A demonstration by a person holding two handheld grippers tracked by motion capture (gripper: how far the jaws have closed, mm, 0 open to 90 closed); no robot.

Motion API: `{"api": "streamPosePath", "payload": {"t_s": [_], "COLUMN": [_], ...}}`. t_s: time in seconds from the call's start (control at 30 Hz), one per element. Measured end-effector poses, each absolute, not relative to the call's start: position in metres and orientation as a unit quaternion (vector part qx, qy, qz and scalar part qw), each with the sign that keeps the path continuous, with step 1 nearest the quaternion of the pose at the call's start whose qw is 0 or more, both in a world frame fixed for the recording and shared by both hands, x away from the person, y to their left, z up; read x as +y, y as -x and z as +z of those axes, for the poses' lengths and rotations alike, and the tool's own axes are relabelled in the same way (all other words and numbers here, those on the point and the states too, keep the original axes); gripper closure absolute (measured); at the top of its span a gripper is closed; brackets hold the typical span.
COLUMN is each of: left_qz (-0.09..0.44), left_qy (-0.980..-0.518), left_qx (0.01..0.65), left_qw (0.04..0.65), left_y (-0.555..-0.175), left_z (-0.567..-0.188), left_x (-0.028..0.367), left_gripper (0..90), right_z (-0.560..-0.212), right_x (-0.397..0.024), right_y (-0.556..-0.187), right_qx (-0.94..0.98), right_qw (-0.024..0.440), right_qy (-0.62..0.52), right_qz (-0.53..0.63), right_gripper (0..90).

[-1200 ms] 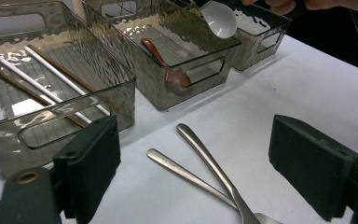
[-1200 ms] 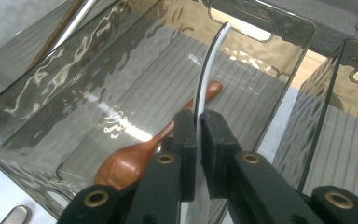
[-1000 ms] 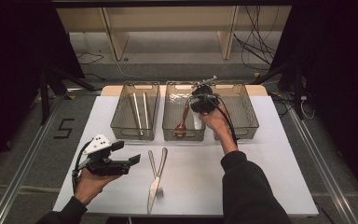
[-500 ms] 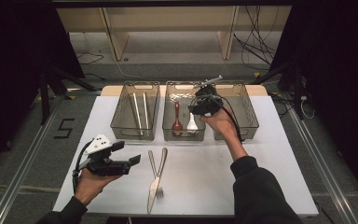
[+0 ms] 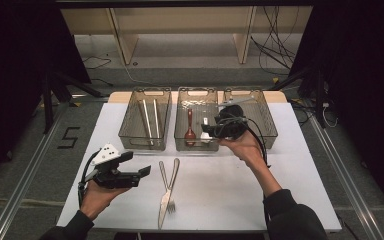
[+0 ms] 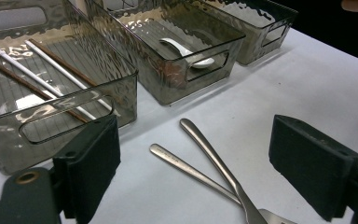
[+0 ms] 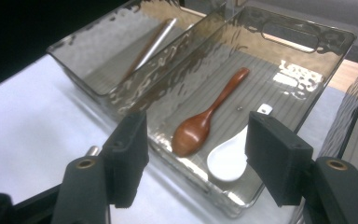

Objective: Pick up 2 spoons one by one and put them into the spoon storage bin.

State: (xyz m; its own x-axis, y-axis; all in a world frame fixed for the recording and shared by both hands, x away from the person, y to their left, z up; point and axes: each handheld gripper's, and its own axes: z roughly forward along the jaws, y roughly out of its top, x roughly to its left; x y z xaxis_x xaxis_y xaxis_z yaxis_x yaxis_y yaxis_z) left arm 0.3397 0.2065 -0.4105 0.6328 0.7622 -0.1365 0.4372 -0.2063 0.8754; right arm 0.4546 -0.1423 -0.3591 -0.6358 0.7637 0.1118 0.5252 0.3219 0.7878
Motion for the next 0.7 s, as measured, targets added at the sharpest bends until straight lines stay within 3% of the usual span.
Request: {"api": "streamPosePath", "payload": {"t_s": [0.23, 0.7], "left_qz": [0.163, 0.158], "left_qy": [-0.76, -0.766], "left_qx": [0.396, 0.4], "left_qw": [0.488, 0.478], "left_y": [-0.341, -0.347], "left_z": [-0.412, -0.414], "left_x": [0.206, 0.205], "left_gripper": [15.9, 15.9], "right_z": [-0.364, -0.38], "right_x": [-0.155, -0.178], "right_y": [-0.432, -0.386], "right_qx": [0.791, 0.784], "right_qw": [0.127, 0.148], "right_qy": [-0.402, -0.391], "right_qz": [0.444, 0.458], "right_gripper": [35.4, 33.3]}}
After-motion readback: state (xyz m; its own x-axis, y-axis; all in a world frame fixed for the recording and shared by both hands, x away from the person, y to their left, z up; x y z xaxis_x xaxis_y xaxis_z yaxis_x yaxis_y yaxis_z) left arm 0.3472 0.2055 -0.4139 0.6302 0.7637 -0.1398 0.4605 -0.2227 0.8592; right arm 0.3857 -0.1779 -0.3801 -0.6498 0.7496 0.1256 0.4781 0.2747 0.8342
